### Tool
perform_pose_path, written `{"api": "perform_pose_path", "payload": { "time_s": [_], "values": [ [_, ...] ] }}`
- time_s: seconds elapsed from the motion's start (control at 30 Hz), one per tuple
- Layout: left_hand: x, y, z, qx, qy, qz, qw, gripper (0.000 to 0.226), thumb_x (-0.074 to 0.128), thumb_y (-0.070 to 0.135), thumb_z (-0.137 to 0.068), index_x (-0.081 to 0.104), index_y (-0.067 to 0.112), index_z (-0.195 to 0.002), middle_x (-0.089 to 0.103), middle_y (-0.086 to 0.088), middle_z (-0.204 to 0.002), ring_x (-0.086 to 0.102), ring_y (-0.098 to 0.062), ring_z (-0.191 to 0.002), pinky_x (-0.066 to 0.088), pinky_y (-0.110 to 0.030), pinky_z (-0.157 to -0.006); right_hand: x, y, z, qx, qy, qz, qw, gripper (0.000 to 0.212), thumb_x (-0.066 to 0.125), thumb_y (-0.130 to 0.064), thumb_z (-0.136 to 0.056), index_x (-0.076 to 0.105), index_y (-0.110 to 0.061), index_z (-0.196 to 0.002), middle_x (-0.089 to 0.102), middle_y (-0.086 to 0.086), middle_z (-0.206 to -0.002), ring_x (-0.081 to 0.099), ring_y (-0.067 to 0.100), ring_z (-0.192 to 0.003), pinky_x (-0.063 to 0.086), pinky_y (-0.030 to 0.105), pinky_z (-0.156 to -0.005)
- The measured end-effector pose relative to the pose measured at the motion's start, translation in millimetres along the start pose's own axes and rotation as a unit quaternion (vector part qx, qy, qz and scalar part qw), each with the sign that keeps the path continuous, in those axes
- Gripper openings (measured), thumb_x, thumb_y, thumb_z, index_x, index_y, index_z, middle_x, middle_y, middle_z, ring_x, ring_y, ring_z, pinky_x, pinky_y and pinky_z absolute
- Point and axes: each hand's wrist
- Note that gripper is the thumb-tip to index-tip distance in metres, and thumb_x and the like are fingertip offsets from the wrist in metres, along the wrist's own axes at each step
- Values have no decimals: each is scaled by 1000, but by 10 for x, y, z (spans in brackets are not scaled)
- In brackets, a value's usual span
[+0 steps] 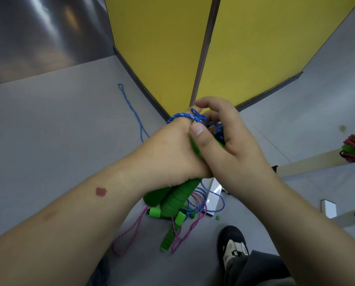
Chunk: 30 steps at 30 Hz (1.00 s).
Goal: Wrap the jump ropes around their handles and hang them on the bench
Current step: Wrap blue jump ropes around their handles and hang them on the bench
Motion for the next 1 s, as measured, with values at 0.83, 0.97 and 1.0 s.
{"api": "perform_pose_path", "payload": {
  "time_s": [0.83,0.97,1.0],
  "values": [
    [59,98,215,-41,81,-397,913,102,81,59,-64,23,44,-146,48,11,-111,58,-24,-97,49,-37,-69,-23,5,-95,147,252,-133,947,28,46,-12,-96,66,-30,-89,66,7,-84,58,13,-71,49,31,-61],
    [107,102,218,-23,106,-434,894,114,80,61,-62,16,39,-154,45,7,-120,53,-24,-102,47,-38,-76,-59,5,-111,174,271,-156,934,26,46,-12,-96,67,-26,-92,63,-1,-79,57,8,-65,47,19,-54],
    [120,108,216,-25,102,-441,891,115,80,60,-63,14,38,-154,45,7,-121,53,-24,-102,44,-37,-74,-63,16,-114,184,273,-160,931,26,46,-12,-96,68,-26,-92,63,-3,-78,57,8,-65,47,20,-55]
  ]
}}
Point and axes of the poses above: each hand's wrist, its own z-axis away from the middle knuckle, its own x-axis out of the palm, y = z × x
